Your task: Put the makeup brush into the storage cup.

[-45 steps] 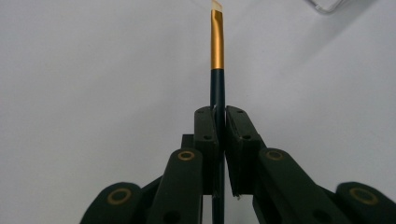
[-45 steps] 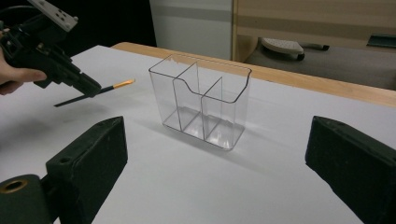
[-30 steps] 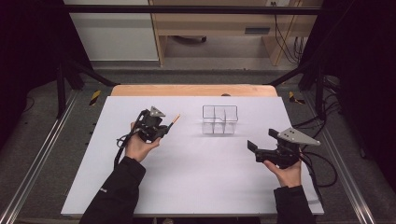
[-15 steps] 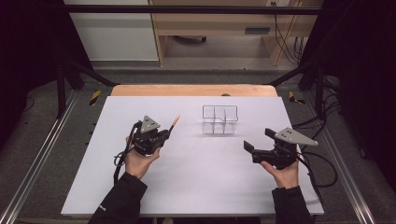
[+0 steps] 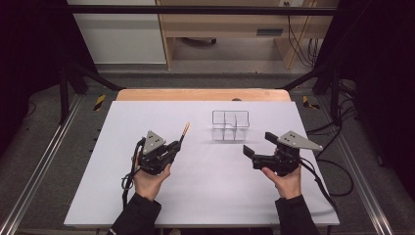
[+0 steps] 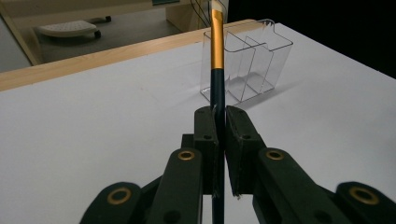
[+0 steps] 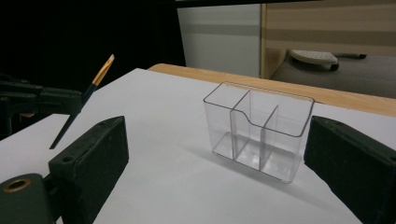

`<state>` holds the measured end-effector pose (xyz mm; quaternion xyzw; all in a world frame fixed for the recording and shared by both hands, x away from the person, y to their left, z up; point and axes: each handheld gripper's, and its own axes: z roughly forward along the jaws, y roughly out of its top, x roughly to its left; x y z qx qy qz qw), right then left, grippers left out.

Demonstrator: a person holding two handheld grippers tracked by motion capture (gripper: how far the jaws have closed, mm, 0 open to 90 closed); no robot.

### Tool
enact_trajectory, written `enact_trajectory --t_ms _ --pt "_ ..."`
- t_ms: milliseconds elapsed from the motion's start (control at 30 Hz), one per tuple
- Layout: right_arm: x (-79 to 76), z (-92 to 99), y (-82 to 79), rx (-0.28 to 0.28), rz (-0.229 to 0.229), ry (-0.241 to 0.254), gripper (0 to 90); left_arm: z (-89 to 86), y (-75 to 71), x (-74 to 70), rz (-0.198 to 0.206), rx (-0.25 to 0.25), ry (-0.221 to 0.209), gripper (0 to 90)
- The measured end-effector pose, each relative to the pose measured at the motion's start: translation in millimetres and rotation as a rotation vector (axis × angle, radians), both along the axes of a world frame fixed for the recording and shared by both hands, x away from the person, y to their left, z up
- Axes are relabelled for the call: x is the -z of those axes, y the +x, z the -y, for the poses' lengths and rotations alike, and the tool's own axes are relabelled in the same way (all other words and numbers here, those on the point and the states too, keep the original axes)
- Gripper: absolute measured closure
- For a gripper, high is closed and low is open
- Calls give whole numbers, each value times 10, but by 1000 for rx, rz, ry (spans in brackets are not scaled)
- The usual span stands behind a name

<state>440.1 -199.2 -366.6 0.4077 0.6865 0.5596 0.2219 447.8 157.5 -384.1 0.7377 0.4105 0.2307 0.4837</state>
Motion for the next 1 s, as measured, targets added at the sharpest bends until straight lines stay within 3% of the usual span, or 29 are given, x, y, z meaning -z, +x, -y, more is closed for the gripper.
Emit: enact_trajectory --t_ms 100,233,533,833,1000 --pt "-2 -32 14 -2 -2 8 68 -9 -31 1 8 -12 -22 829" --pt "-3 -82 55 2 -11 60 75 -2 -92 27 26 -25 -37 829" --pt "15 -221 115 2 -28 83 88 19 -202 80 62 -48 -55 829" --pt "-58 -460 160 -43 -29 96 97 30 -215 218 42 -51 -102 829" --pt "-68 -604 172 -65 -33 106 102 84 -223 265 40 -46 -95 829"
